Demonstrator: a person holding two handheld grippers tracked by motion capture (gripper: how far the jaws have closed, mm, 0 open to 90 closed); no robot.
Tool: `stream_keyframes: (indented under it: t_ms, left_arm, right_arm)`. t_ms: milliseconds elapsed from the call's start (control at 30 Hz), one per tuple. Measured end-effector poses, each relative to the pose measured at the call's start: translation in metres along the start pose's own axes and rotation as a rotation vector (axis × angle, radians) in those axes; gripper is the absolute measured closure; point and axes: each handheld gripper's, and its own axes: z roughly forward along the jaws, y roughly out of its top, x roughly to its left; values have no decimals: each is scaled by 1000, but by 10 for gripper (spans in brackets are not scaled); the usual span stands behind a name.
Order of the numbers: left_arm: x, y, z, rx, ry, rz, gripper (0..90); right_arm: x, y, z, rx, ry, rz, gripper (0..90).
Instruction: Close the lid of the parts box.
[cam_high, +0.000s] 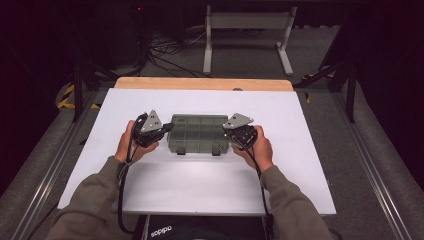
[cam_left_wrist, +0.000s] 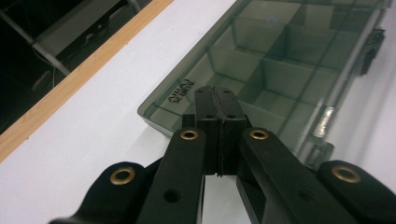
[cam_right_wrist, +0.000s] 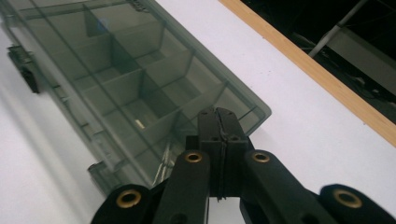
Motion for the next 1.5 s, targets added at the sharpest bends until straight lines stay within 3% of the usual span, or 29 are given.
stream_keyframes:
  t_ms: [400,1067,1300,1367,1500]
  left_arm:
    - [-19,-2,-1,9,-40,47,899]
    - [-23,-16,8,23,-59,36,899]
    - [-25,-22,11,2,-67,15,899]
    - [-24,-24,11,-17,-77,-6,899]
    - [-24,-28,11,-39,-79,-27,900]
  right_arm:
    - [11,-10,-6,-2,47,-18,900]
    - [18,-28,-1,-10,73,15,900]
    - [18,-32,-1,-37,83,24,900]
    - [17,-34,-1,-54,107,30,900]
    - [19,-35,-2,-63,105,4,900]
